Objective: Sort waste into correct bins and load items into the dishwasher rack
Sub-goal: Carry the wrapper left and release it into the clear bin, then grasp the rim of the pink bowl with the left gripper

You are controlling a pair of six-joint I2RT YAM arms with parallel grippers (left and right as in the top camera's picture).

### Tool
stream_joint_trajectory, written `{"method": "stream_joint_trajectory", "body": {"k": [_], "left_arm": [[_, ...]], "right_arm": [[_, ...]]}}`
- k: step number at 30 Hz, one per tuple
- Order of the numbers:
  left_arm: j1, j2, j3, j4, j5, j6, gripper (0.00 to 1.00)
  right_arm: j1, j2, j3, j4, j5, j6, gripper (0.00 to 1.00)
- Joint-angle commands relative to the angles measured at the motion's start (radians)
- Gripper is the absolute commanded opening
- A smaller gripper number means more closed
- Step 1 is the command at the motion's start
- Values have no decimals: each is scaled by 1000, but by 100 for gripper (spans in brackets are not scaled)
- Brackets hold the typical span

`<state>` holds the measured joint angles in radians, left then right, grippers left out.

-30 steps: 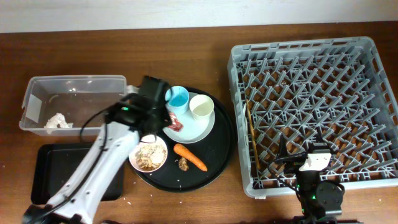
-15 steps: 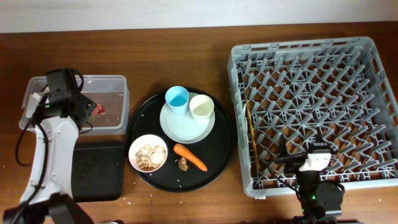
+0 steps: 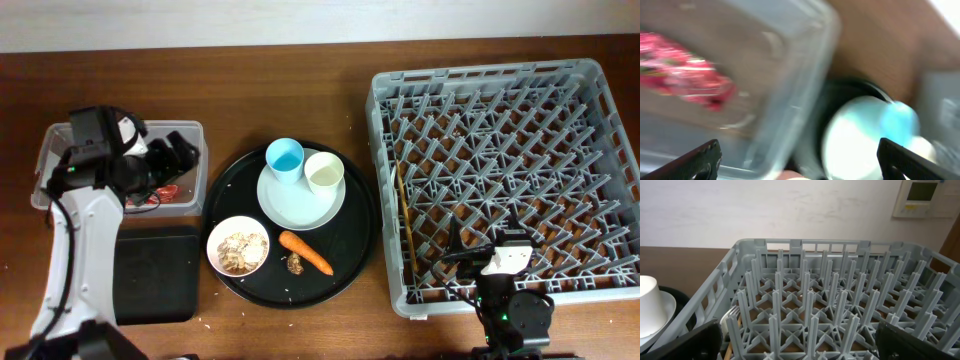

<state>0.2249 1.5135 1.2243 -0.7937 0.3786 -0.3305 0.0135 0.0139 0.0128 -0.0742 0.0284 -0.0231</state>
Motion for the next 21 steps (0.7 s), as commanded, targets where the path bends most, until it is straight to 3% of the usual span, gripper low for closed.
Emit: {"method": "stream_joint_trajectory", "body": {"k": [1,3,4,5,6,12,14,15,16,17,19,21], "left_arm": [[0,-60,15,-145,227,116,95],[0,-59,15,-315,137,116,74],[-2,-59,14,-391,94,116,50],[-14,-60,14,-468,29,116,9],[-36,-59,14,-521,-27,116,0],[-349,-59,14,-520,-97,98,0],[-502,-59,14,-510,-304,-81,0],[-571,-59,13,-494,-319,-129,7],[-622,-59,13,-473,-319,-152,31],[-661,-59,13,-444,-320,-152,40],[-704,-59,2,-391,-321,-152,43],[-716,-59,-18,-364,-350,-156,52]], "right_arm": [[-7,-7,-7,-4,9,6,99],[-7,-7,-7,-4,9,6,99],[-7,-7,-7,-4,9,6,99],[-7,-7,-7,-4,9,6,99],[-7,-7,-7,-4,9,6,99],[-7,-7,-7,-4,9,6,99],[-7,-7,-7,-4,9,6,99],[-7,-7,-7,-4,9,6,99],[-7,-7,-7,-4,9,6,99],[-7,-7,-7,-4,9,6,99],[-7,-7,-7,-4,9,6,99],[-7,-7,-7,-4,9,6,99]]}}
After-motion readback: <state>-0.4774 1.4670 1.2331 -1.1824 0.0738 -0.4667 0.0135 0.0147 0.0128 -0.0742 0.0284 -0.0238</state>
